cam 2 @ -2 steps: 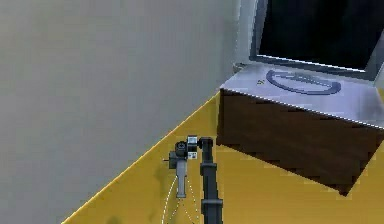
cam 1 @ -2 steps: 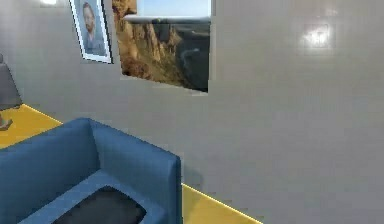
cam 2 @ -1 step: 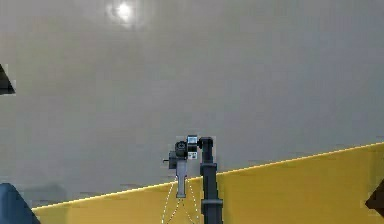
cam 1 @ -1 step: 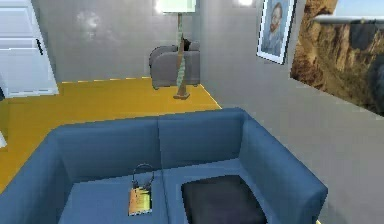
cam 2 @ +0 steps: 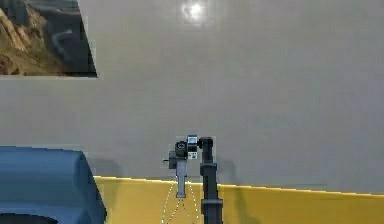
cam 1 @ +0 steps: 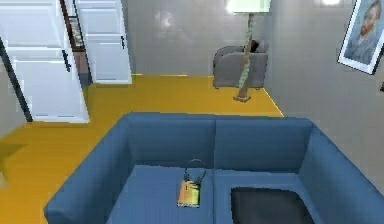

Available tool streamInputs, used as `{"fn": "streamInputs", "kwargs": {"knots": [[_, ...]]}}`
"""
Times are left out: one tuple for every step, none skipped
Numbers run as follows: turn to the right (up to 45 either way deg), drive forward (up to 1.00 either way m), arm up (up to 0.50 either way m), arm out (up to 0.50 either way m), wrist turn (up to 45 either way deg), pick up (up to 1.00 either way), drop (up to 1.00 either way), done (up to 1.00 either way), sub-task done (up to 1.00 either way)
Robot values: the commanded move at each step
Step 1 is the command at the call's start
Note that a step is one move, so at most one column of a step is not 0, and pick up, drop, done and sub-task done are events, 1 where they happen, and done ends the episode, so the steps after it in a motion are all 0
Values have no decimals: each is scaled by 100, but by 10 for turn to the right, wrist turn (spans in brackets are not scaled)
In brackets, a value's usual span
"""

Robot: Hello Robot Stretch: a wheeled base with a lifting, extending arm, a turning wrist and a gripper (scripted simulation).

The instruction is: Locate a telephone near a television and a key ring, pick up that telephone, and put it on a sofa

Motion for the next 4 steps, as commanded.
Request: {"fn": "streamInputs", "kwargs": {"knots": [[450,0,0,0,0,0,0,0,0],[450,0,0,0,0,0,0,0,0],[240,0,0,0,0,0,0,0,0],[-450,0,0,0,0,0,0,0,0]]}}
